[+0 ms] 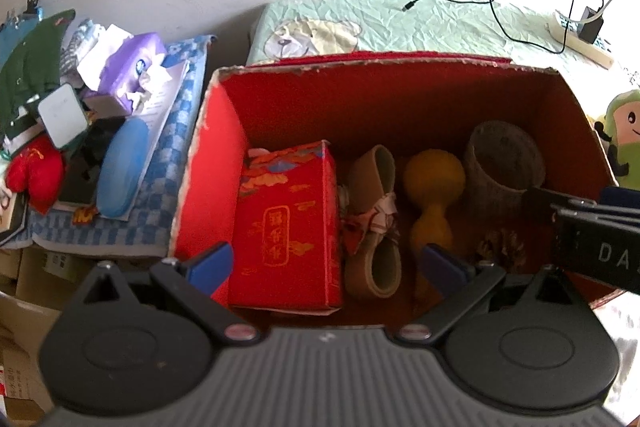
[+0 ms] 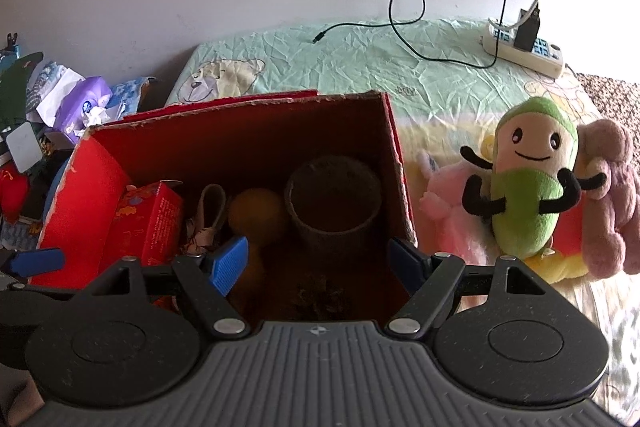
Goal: Organize objects
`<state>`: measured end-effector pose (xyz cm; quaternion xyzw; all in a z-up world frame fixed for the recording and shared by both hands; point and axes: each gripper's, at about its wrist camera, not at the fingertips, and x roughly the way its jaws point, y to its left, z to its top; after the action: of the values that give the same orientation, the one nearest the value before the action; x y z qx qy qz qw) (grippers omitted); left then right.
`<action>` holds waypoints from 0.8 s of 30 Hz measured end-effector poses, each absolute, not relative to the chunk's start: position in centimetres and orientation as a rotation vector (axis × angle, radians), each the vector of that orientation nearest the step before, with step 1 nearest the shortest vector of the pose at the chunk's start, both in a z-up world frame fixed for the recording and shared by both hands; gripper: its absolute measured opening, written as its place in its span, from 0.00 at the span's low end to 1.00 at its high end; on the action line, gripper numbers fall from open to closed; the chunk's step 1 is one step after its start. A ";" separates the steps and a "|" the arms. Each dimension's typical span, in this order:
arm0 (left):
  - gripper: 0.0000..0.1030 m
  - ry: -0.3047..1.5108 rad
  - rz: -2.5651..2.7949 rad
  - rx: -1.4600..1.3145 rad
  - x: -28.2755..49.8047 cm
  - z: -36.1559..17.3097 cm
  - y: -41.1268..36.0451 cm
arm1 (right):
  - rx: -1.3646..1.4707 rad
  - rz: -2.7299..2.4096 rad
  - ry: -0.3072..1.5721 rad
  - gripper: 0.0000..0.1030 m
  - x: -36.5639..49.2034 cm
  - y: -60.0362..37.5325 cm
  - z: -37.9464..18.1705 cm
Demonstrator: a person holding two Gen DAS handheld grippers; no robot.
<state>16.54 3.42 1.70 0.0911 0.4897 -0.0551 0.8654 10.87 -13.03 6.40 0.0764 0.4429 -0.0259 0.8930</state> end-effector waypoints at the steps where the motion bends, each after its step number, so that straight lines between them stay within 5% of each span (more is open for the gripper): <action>1: 0.98 1.026 -0.116 0.193 16.6 1.6 3.4 | 0.162 -0.055 0.920 0.77 10.9 -13.1 6.3; 24: 0.98 1.035 -0.074 0.211 17.4 0.7 3.3 | 0.166 -0.037 0.914 0.76 11.2 -13.3 5.8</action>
<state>17.36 3.31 0.70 0.1008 0.4936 -0.0352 0.8631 11.16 -13.33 5.78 0.0799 0.4408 -0.0177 0.8939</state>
